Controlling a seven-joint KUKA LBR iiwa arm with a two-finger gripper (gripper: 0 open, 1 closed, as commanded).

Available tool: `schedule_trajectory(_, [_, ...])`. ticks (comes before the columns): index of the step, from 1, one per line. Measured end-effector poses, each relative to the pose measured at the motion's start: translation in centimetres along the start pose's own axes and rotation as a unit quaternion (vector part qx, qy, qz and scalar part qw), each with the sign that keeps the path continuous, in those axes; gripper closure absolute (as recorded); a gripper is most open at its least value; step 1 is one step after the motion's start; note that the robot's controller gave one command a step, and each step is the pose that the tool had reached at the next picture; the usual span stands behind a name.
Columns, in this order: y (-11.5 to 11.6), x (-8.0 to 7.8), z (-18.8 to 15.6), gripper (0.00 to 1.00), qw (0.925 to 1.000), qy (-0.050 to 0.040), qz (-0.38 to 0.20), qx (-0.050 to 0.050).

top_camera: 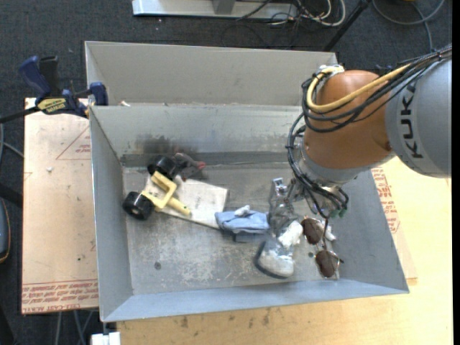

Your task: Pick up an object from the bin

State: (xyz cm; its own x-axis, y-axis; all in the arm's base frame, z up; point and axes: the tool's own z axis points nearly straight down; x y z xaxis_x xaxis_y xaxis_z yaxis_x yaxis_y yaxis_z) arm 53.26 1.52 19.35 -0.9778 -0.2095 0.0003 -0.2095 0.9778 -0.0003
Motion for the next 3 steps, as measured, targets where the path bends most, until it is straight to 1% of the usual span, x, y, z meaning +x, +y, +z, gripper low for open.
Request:
schedule_trajectory(1, [-3.7,-0.1,0.7,1.0,0.9957,-0.0018,-0.093,-0.001])
schedule_trajectory(2, [-3.3,0.8,-2.6,1.0,0.9886,0.0016,-0.151,-0.001])
schedule_trajectory(3, [-3.6,0.7,-1.3,1.0,0.9718,-0.0077,-0.236,0.003])
